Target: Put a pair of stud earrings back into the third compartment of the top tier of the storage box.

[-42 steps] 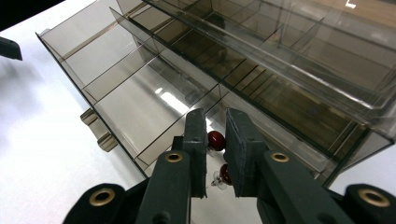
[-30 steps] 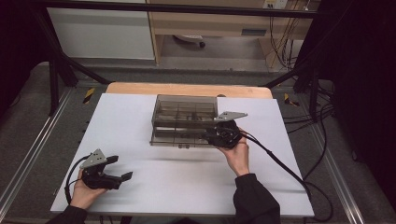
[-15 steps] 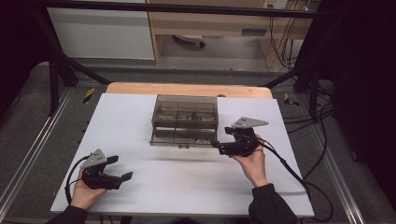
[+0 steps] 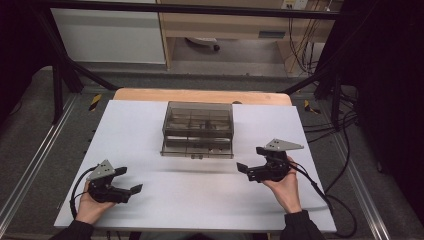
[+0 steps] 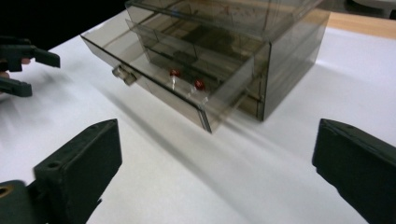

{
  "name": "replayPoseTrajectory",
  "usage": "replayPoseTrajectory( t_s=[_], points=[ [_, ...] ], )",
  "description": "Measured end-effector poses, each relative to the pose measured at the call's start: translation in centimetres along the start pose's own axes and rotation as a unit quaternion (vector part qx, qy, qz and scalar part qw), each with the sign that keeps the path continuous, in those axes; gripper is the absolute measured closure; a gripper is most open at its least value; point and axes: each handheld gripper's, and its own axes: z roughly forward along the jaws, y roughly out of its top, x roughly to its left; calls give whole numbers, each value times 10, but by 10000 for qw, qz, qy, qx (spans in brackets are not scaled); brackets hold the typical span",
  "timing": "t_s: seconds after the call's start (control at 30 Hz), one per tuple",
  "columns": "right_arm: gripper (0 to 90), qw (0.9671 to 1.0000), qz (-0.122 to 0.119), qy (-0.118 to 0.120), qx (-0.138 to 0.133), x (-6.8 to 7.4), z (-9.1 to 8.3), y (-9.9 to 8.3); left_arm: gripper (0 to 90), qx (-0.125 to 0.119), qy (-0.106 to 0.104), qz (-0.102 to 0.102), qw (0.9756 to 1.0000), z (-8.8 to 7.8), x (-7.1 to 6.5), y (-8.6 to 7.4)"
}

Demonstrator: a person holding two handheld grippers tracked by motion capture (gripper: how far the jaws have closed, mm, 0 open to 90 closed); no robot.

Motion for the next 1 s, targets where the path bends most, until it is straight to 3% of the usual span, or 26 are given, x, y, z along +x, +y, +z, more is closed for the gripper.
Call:
replayPoseTrajectory(
  t_s=[0.57,1.0],
  points=[
    [4,9994,32,-121,327,-29,-6,-56,59,5,-13,3,10000,0,0,0],
    [3,9993,162,-126,297,-46,-20,-82,59,21,-22,36,10000,0,-2,1]
  ],
)
